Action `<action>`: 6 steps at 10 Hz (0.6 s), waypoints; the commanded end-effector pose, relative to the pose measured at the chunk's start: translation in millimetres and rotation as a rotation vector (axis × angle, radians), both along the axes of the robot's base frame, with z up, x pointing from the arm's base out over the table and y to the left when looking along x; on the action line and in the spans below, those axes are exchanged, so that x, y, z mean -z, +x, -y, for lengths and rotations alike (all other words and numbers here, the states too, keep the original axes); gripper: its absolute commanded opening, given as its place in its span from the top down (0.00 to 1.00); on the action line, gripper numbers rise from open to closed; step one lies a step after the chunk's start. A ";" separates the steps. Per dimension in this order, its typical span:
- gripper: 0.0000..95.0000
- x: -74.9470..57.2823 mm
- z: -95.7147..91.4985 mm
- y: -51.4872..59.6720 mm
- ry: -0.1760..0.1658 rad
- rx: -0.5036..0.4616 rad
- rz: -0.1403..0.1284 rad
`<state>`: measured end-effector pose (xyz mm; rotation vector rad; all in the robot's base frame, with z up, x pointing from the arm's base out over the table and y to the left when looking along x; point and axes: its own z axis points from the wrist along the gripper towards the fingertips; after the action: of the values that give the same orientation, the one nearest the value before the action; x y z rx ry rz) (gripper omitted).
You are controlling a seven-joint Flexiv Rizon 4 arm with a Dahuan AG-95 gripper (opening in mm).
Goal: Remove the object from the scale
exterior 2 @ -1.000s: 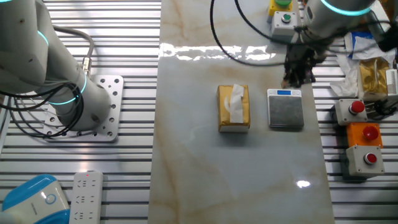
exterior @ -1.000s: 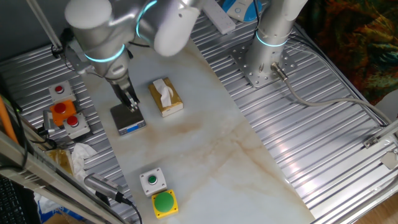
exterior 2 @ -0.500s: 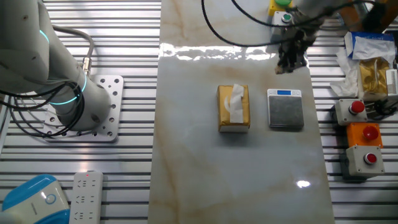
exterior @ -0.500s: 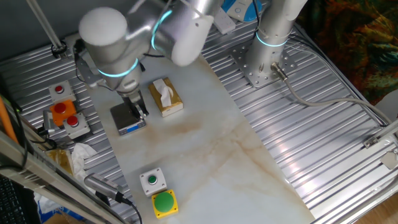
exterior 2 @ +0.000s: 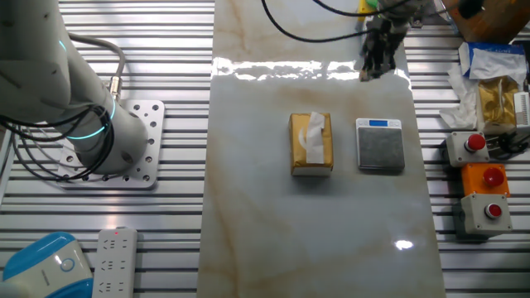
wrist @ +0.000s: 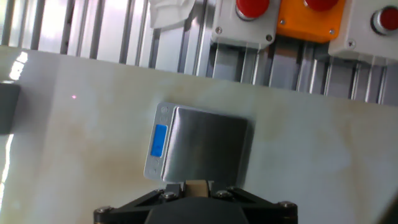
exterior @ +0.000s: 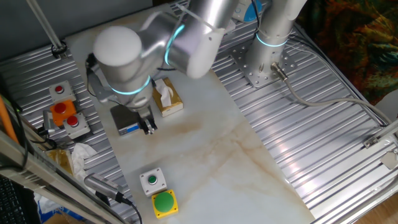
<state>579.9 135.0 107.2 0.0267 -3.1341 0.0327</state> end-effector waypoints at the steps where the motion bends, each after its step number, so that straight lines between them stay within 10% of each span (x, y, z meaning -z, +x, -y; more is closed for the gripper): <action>1: 1.00 4.8 -13.9 -3.7 0.005 0.038 -0.001; 6: 1.00 34.8 -21.8 -4.3 0.006 0.050 0.017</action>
<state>575.0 157.4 70.8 -0.0523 -3.1507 0.0210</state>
